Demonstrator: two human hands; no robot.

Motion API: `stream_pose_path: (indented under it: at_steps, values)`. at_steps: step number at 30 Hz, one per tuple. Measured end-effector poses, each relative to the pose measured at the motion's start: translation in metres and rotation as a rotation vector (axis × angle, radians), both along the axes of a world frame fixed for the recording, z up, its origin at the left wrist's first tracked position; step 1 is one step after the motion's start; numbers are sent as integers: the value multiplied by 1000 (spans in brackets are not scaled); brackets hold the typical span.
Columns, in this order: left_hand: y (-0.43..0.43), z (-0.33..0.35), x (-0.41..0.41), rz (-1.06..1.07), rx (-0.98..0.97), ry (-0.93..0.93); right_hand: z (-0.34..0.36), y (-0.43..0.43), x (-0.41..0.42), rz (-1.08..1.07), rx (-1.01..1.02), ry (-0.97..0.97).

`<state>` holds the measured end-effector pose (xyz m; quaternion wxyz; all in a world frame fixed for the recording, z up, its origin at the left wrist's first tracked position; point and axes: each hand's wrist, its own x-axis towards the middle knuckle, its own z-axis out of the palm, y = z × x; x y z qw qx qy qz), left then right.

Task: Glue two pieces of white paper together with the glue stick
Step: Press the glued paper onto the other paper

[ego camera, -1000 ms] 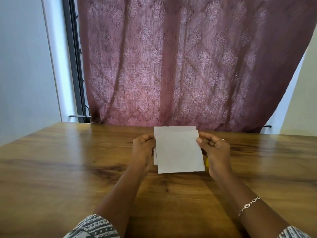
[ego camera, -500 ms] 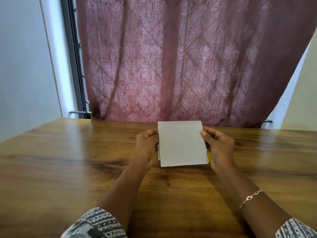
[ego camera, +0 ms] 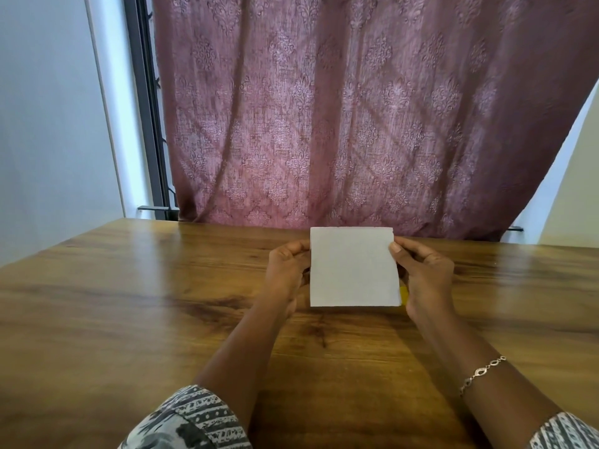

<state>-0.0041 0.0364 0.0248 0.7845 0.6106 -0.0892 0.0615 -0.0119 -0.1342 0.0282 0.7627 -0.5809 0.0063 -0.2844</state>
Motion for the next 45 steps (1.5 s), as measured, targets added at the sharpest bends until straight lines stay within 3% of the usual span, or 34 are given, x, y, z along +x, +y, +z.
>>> stream_pose_path:
  at_steps: [26,45]
  values:
    - [-1,-2,2,-49,-6,-41,-1,0,2,-28,56,48]
    - [4,3,2,25,-213,-185,-1,6,1,-17,7,99]
